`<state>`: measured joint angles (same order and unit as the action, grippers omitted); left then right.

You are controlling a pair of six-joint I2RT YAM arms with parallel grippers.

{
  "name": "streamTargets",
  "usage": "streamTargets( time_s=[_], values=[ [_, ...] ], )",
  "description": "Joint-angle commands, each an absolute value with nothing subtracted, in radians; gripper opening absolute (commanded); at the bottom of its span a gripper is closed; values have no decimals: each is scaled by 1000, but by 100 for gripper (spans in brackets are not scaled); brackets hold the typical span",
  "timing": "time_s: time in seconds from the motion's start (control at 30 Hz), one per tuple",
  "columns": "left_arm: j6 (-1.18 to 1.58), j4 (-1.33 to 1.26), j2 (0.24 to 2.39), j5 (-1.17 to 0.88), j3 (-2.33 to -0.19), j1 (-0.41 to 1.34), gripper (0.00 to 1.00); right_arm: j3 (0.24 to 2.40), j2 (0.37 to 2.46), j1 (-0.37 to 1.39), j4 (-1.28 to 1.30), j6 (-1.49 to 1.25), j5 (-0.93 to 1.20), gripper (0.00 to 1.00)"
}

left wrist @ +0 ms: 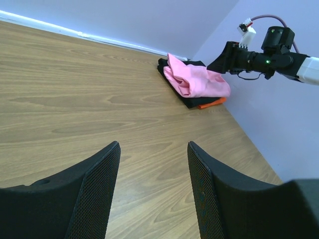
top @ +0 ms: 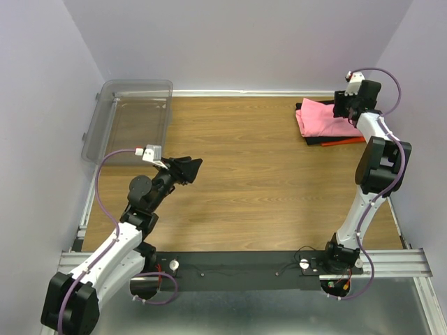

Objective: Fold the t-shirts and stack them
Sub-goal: Neatly place the folded tshirt to the corner

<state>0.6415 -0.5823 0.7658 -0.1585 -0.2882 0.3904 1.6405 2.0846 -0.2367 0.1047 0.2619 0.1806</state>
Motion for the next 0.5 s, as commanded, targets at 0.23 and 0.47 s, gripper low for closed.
streamTargets(
  time_s=[0.23, 0.47],
  values=[
    [626, -543, 739, -147, -334, 393, 65, 1672, 2063, -230, 77, 276, 161, 67],
    [601, -525, 736, -138, -353, 393, 65, 1729, 2103, -213, 78, 298, 138, 67]
  ],
)
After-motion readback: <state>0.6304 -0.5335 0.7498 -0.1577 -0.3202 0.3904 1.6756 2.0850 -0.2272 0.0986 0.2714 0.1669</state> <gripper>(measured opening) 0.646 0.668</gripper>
